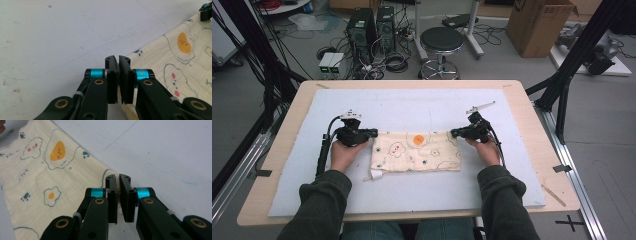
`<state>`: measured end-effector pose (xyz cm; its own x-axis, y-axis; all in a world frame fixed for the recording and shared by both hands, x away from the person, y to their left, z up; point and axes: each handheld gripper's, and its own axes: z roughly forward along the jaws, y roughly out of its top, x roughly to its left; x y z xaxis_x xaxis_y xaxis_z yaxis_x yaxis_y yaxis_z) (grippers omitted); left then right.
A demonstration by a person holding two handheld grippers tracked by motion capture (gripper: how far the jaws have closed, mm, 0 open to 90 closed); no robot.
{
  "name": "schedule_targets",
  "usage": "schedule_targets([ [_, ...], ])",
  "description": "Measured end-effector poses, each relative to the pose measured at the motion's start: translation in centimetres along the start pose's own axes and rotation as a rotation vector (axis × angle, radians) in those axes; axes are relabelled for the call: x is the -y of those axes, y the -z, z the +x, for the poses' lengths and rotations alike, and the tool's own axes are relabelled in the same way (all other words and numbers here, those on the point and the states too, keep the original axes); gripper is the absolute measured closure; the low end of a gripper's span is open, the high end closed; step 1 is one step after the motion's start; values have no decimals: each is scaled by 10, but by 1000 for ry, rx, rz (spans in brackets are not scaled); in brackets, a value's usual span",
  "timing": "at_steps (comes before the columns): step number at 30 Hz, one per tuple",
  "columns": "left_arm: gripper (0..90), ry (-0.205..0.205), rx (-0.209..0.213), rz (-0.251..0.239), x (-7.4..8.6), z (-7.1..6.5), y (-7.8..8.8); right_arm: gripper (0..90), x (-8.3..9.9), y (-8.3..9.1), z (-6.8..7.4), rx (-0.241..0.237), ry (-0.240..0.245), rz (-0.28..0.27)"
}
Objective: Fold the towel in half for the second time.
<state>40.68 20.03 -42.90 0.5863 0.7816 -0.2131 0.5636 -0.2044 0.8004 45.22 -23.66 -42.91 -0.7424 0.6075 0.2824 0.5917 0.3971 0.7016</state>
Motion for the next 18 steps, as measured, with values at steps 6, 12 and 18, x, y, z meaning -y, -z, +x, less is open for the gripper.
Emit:
schedule_targets([
  [6, 855, -27, 4, -9, 2, -7, 5, 855, 2, 6, 5, 2, 19, -25],
  [12, 853, -44, 24, -43, 4, -10, 12, 855, 9, 12, 9, -14, 24, -51],
  [18, 849, -84, 45, -56, 5, -15, 21, 853, 10, 19, 18, -32, 69, -70],
])
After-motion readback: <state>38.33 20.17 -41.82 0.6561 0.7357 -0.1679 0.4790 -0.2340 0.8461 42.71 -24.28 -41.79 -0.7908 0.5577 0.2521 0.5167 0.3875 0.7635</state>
